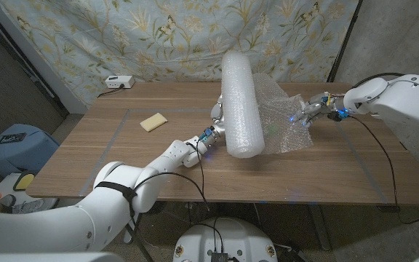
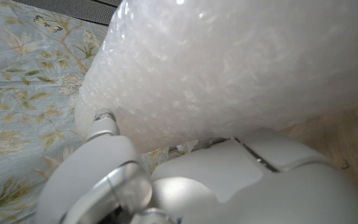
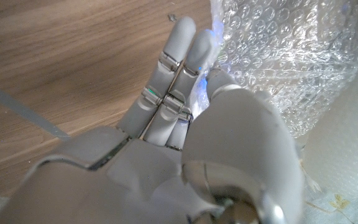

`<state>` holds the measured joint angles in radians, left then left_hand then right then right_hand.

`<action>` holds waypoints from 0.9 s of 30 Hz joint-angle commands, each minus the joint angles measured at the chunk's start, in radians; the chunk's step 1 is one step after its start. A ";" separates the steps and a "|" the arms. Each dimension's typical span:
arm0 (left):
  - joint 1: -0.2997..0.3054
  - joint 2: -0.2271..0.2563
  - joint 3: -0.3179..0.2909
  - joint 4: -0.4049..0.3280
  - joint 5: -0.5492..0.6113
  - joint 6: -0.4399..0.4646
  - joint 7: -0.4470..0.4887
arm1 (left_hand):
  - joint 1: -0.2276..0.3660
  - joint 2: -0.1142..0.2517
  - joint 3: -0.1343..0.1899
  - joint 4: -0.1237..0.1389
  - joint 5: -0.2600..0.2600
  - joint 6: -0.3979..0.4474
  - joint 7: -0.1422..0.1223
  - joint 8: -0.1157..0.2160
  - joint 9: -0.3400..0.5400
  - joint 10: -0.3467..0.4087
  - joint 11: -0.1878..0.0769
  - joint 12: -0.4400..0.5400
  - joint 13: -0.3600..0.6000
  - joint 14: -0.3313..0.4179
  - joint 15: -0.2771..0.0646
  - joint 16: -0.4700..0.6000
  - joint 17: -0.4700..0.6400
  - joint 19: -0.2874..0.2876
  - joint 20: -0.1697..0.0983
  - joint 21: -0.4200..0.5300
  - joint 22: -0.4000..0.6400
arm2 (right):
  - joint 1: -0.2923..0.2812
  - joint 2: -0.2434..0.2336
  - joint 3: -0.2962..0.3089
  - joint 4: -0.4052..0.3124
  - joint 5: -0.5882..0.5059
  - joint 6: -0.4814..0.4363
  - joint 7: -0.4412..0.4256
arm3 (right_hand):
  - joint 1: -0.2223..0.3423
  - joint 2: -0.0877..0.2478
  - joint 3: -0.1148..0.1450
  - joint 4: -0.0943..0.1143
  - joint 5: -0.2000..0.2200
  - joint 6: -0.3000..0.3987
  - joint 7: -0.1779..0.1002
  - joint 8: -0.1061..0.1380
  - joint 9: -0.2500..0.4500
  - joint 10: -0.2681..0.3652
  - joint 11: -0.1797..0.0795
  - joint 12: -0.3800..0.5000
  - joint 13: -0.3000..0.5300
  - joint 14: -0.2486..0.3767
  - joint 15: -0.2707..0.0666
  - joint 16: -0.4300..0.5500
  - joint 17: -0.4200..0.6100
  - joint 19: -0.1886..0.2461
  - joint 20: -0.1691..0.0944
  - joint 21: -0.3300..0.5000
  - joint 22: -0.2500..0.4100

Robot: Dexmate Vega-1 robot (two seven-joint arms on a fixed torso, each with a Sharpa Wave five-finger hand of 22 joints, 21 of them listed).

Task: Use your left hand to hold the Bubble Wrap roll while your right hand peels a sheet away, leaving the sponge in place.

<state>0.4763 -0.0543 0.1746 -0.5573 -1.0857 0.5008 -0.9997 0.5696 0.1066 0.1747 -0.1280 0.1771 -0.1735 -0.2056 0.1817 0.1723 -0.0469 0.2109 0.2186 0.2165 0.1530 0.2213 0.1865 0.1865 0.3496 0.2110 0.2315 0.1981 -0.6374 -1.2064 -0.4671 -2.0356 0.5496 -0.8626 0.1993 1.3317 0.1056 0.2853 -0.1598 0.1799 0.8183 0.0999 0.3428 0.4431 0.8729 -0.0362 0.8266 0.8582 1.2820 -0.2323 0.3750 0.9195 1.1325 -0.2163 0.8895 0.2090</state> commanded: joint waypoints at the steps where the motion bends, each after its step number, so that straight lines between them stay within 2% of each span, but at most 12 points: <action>1: 0.077 0.009 0.006 -0.107 -0.093 0.001 0.082 | -0.007 0.001 -0.004 0.001 0.003 -0.125 0.000 0.005 0.002 -0.007 0.003 0.005 0.003 -0.004 0.003 0.000 0.002 -0.003 0.003 -0.005 0.001 | 0.045 0.024 -0.047 0.022 -0.041 -0.013 0.046 | 0.014 0.000 0.000 0.002 0.001 0.008 0.001 -0.004 0.003 0.008 0.000 -0.005 0.002 0.010 0.001 -0.005 0.005 -0.007 0.002 0.011 0.000; 7: 0.074 0.003 0.011 -0.084 -0.121 -0.003 0.088 | -0.010 0.002 -0.004 0.002 0.003 -0.118 0.000 0.007 0.002 -0.003 0.003 0.006 0.003 -0.004 0.003 0.001 0.002 -0.003 0.003 -0.005 0.001 | 0.060 0.031 -0.064 0.031 -0.061 -0.012 0.065 | 0.014 0.001 -0.001 0.002 0.001 0.008 -0.001 -0.006 0.004 0.006 0.000 -0.006 0.004 0.012 0.001 -0.007 0.005 -0.010 0.002 0.017 -0.001; 10: 0.073 -0.001 0.008 -0.074 -0.135 -0.003 0.090 | -0.016 0.004 -0.004 0.001 0.003 -0.111 -0.011 0.004 0.002 -0.002 0.002 0.007 0.004 -0.003 0.003 0.001 0.002 -0.003 0.003 -0.004 0.001 | 0.066 0.033 -0.068 0.034 -0.066 -0.013 0.072 | 0.013 0.001 -0.001 0.002 0.001 0.009 0.001 -0.006 0.004 0.008 0.001 -0.007 0.003 0.014 0.001 -0.007 0.007 -0.011 0.002 0.020 -0.001; 14: 0.071 -0.001 0.013 -0.071 -0.140 -0.004 0.093 | -0.019 0.006 -0.004 -0.001 0.003 -0.112 -0.012 0.003 0.002 -0.002 0.002 0.007 0.004 -0.004 0.003 0.001 0.002 -0.003 0.003 -0.004 0.001 | 0.074 0.041 -0.073 0.039 -0.070 -0.027 0.075 | 0.014 0.001 -0.001 0.002 0.001 0.010 0.001 -0.007 0.005 0.009 0.001 -0.007 0.007 0.013 0.001 -0.010 0.008 -0.013 0.002 0.026 -0.002; 27: 0.076 0.013 0.012 -0.103 -0.163 -0.004 0.116 | -0.031 0.005 -0.001 -0.006 0.002 -0.096 -0.011 0.003 0.003 0.002 0.002 0.009 0.004 -0.005 0.002 0.001 0.002 -0.003 0.003 -0.004 0.001 | 0.091 0.053 -0.088 0.056 -0.090 -0.020 0.091 | 0.015 0.001 -0.002 0.002 0.002 0.011 0.000 -0.011 0.006 0.011 -0.002 -0.012 0.009 0.017 0.001 -0.015 0.010 -0.020 0.002 0.044 -0.004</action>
<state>0.5467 -0.0493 0.1872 -0.6431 -1.2222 0.4964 -0.9015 0.5492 0.1130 0.1748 -0.1281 0.1771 -0.1735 -0.2055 0.1816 0.1723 -0.0468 0.2108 0.2223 0.2162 0.1515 0.2196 0.1866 0.1865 0.3459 0.2145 0.2274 0.1945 -0.5644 -1.1641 -0.5392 -1.9927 0.4786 -0.8824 0.2751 1.3317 0.1055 0.2854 -0.1597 0.1797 0.8182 0.0997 0.3359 0.4477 0.8727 -0.0360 0.8152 0.8633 1.2921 -0.2320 0.3622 0.9240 1.1171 -0.2074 0.9247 0.2043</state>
